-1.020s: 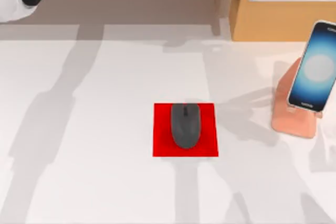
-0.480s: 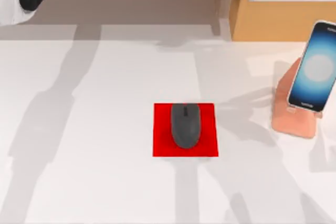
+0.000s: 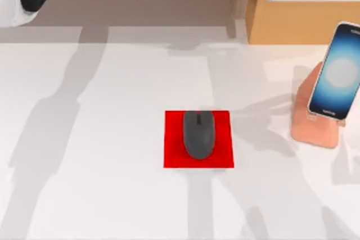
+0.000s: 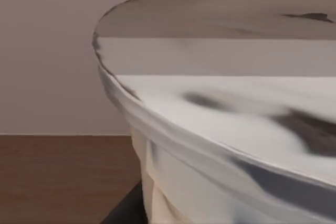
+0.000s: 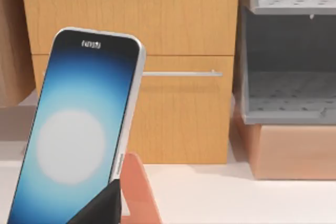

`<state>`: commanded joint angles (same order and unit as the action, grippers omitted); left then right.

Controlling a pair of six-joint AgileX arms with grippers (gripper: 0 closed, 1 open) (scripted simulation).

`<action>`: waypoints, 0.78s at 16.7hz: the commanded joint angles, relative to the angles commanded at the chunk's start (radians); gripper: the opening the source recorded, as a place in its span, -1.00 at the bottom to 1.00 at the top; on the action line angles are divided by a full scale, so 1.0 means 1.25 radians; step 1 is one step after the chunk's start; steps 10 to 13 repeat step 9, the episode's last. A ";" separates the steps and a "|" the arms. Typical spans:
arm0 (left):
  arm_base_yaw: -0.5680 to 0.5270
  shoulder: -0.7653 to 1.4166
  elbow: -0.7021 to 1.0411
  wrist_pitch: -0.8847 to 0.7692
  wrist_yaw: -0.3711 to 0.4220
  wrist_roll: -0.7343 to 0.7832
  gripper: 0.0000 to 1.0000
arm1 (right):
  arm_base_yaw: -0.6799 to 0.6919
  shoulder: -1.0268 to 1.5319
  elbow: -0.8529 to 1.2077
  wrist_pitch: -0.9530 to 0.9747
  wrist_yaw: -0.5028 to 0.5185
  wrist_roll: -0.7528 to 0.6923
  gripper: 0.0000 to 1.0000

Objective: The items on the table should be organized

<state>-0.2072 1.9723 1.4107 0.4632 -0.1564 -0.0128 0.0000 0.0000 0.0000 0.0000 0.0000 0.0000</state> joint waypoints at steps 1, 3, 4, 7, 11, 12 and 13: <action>0.000 0.000 0.000 0.000 0.000 0.000 0.66 | 0.000 0.000 0.000 0.000 0.000 0.000 1.00; 0.000 0.000 0.000 0.000 0.000 0.000 0.96 | 0.000 0.000 0.000 0.000 0.000 0.000 1.00; 0.000 0.000 0.000 0.000 0.000 0.000 1.00 | 0.000 0.000 0.000 0.000 0.000 0.000 1.00; 0.000 0.000 0.000 0.000 0.000 0.000 1.00 | 0.000 0.000 0.000 0.000 0.000 0.000 1.00; 0.000 0.000 0.000 0.000 0.000 0.000 1.00 | 0.000 0.000 0.000 0.000 0.000 0.000 1.00; 0.000 0.000 0.000 0.000 0.000 0.000 1.00 | 0.000 0.000 0.000 0.000 0.000 0.000 1.00; 0.000 0.000 0.000 0.000 0.000 0.000 1.00 | 0.000 0.000 0.000 0.000 0.000 0.000 1.00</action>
